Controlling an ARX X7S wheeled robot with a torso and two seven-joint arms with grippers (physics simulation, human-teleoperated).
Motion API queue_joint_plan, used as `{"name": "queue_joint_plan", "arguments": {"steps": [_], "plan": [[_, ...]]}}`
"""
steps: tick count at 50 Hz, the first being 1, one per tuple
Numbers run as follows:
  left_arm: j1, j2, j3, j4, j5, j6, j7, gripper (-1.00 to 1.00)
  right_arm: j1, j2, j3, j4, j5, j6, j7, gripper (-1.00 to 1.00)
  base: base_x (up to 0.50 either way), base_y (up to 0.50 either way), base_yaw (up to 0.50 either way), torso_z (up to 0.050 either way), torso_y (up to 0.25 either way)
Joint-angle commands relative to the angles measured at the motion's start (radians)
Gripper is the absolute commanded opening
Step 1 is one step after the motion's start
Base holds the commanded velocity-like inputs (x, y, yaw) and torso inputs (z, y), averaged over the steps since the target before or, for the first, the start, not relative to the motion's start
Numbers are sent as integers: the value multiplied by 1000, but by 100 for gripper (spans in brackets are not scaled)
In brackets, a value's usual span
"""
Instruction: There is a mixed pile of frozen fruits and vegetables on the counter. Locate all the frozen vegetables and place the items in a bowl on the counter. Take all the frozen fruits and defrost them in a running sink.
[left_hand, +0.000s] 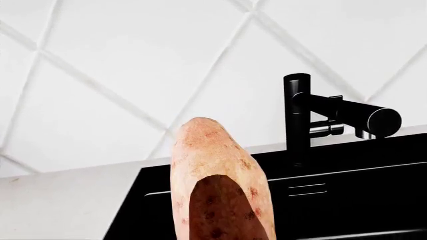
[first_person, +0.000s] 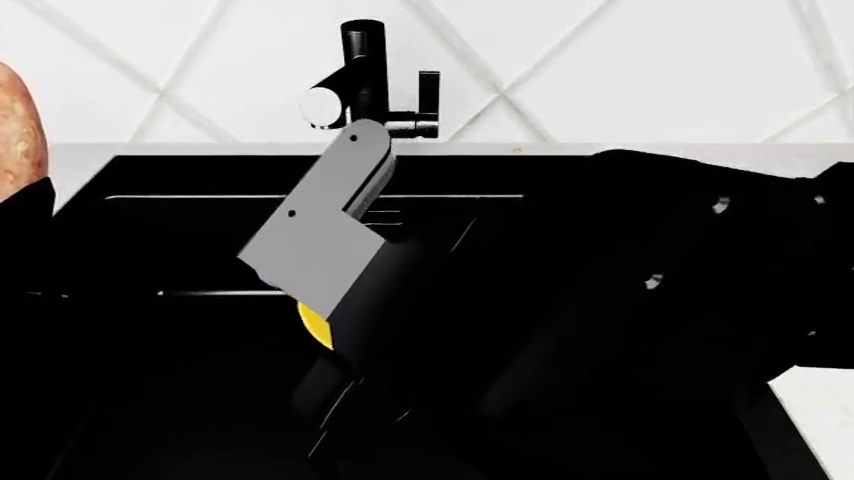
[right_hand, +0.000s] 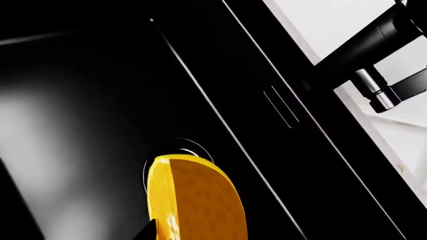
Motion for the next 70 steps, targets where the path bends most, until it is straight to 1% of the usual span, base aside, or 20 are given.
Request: {"name": "queue_joint_plan", "arguments": {"steps": [1,15,37,43,60,70], "plan": [[-14,-11,-1,5,14,21,7,-100,-56,-30,-13,30,-85,14,-52,-100,0,0,0,0,0],[1,-26,-3,8,25,33,24,-100,-99,-50,-14,93,-191,18,-134,-100,0,0,0,0,0],[28,-29,-2,13,46,50,38,-100,-202,-84,-64,212,-354,4,-252,-100,0,0,0,0,0],[29,-30,-7,13,41,48,36,-100,-214,-88,-83,244,-371,3,-253,-100,0,0,0,0,0],[49,-21,-7,10,59,52,39,-100,-278,-122,-132,325,-443,-7,-314,-100,0,0,0,1,0],[66,-27,-2,14,76,62,50,-100,-311,-140,-169,360,-442,10,-334,-100,0,0,0,0,1]]}}
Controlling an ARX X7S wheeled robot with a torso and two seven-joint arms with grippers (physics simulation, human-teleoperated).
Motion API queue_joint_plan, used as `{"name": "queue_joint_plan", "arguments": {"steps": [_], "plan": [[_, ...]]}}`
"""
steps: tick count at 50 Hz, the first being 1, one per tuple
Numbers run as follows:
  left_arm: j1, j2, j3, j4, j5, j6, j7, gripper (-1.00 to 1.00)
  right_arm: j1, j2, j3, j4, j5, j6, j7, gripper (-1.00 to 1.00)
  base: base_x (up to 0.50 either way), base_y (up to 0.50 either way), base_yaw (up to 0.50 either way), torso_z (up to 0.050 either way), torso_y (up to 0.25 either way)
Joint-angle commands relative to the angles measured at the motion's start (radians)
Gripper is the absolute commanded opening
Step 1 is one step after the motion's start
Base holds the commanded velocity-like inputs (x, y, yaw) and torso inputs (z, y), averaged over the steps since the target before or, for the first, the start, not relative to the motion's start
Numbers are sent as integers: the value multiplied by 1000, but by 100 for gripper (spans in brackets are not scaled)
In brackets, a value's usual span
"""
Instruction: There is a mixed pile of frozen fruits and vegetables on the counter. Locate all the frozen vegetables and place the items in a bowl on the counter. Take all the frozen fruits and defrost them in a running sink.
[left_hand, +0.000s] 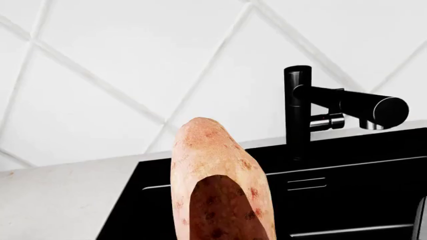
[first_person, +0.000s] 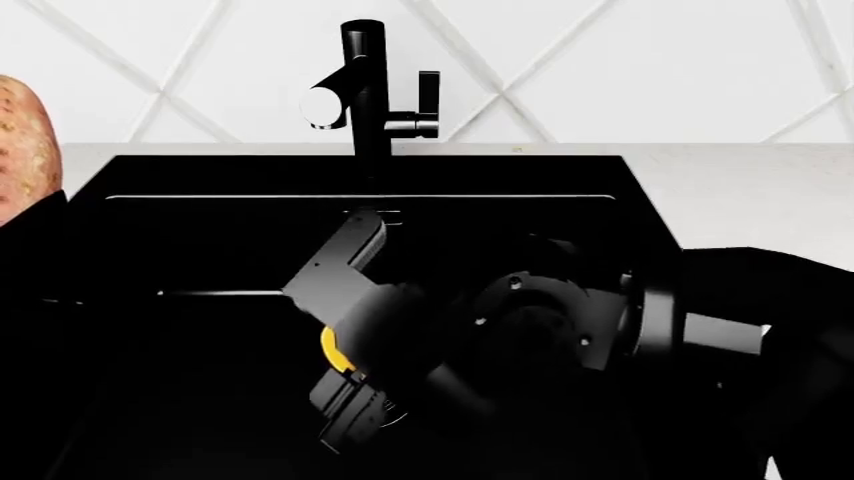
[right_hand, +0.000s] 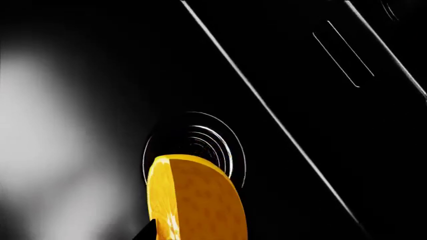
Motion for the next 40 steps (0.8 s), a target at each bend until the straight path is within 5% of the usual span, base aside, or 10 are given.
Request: {"name": "queue_joint_plan", "arguments": {"steps": [1,40], "plan": [[-18,-4,1,1,14,18,3,-100,-40,-21,-37,42,-28,17,-35,-100,0,0,0,0,0],[24,-23,3,13,44,51,25,-100,-95,-49,-114,113,-43,58,-89,-100,0,0,0,0,0]]}}
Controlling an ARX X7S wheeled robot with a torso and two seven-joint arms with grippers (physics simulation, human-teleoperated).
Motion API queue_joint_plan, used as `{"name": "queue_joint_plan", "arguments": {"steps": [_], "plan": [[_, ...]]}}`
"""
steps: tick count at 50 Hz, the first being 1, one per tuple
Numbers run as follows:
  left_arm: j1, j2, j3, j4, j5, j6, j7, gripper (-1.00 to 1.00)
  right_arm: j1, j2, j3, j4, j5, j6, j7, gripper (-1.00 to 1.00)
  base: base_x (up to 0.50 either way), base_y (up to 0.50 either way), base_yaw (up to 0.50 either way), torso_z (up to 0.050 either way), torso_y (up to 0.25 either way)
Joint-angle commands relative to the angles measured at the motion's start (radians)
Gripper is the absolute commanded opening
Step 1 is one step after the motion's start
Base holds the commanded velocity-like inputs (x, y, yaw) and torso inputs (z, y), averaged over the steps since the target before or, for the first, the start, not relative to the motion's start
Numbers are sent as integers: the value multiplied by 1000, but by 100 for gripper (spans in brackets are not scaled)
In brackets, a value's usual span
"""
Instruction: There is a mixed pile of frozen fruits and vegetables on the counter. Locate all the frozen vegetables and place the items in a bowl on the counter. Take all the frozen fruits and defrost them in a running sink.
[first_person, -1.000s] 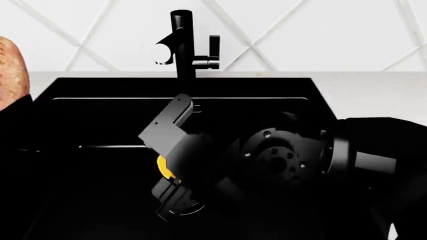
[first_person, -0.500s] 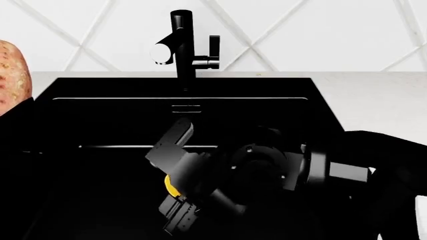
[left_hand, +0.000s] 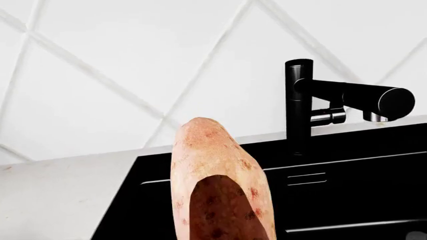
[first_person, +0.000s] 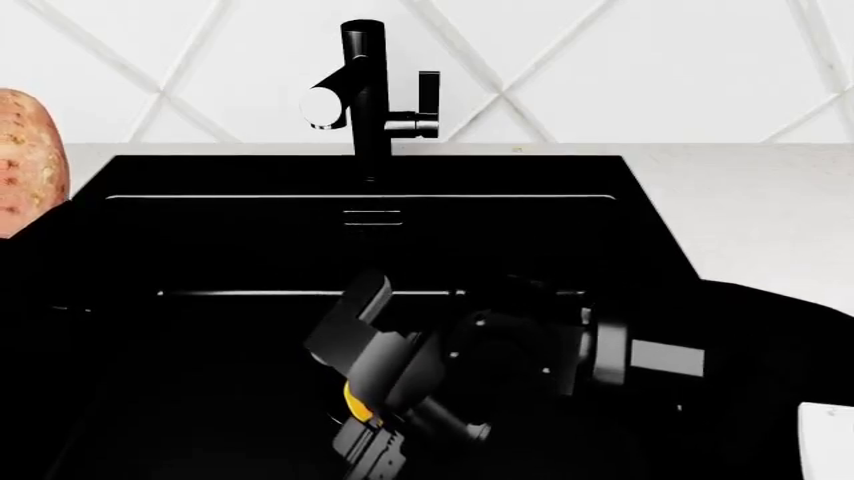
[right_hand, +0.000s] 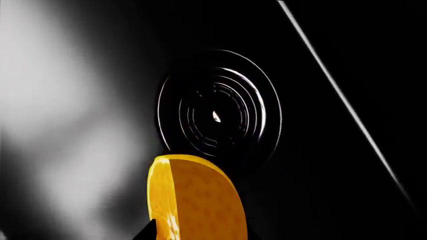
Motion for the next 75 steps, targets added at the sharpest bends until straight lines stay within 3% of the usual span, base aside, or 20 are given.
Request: {"name": "queue_joint_plan", "arguments": {"steps": [1,22,23,38,55,75], "plan": [[-29,-3,-4,-1,3,13,-2,-100,-8,-7,-14,11,-10,17,-13,-100,0,0,0,0,0],[-15,-5,-10,1,8,19,-1,-100,0,-11,-38,23,2,45,-4,-100,0,0,0,0,0],[-14,-5,-10,0,8,20,-1,-100,1,-11,-39,23,1,46,-3,100,0,0,0,0,0],[-8,-2,-18,1,6,18,-2,-100,22,11,-32,-13,26,51,25,100,0,0,0,0,0],[-9,1,-35,-3,-4,12,-6,-100,119,92,21,-208,200,53,183,100,0,0,0,0,1],[-11,7,-54,-3,-25,1,-22,-100,297,276,177,-478,379,-21,310,100,0,0,0,1,1]]}}
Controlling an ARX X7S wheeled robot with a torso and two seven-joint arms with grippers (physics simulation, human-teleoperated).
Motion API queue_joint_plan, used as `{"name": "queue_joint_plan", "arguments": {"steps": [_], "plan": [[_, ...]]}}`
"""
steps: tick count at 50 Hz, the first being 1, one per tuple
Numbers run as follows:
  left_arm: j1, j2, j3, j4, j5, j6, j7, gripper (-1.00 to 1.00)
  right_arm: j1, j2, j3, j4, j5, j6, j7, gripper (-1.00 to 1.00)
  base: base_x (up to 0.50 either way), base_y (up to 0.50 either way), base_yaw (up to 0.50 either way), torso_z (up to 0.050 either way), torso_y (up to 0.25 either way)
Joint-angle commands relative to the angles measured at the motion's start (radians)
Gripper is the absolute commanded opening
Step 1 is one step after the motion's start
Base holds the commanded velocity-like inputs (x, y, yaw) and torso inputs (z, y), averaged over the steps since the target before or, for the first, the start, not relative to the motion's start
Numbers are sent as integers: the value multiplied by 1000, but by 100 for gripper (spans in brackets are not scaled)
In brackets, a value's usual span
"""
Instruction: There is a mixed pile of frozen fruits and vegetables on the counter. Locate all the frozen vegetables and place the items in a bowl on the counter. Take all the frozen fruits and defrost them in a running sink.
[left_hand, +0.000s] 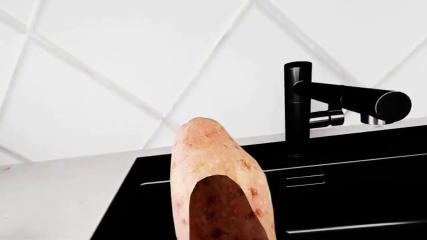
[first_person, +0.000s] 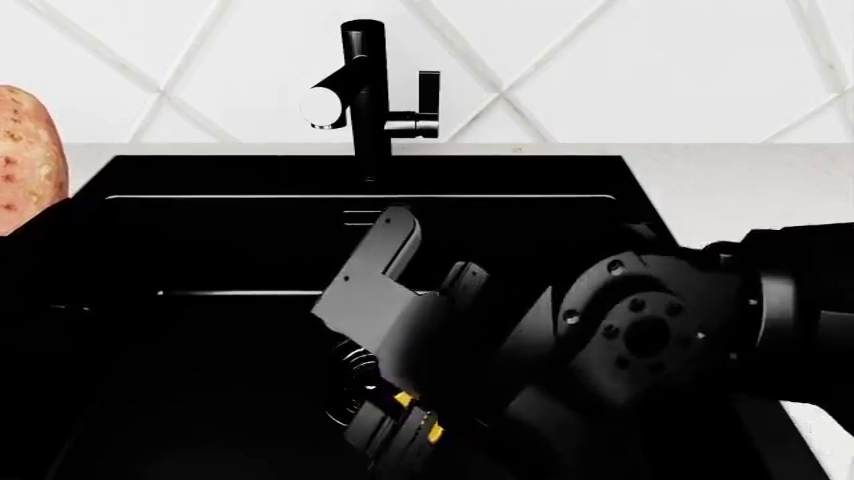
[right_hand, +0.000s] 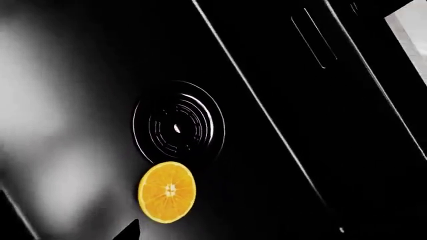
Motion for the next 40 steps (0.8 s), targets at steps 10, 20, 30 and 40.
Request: {"name": "queue_joint_plan", "arguments": {"steps": [10,20,30,40], "plan": [[-37,7,-23,-2,-21,-2,-23,-100,173,192,134,-228,202,-65,109,100,0,0,0,0,0],[-37,21,-32,-7,-27,-12,-34,-100,262,282,192,-298,280,-90,145,100,0,0,0,0,0],[-35,30,-39,-10,-28,-19,-39,-100,320,392,298,-368,294,-132,144,100,0,0,0,0,0],[-34,25,-48,-10,-34,-19,-37,-100,330,508,389,-427,274,-183,140,100,0,0,0,1,1]]}}
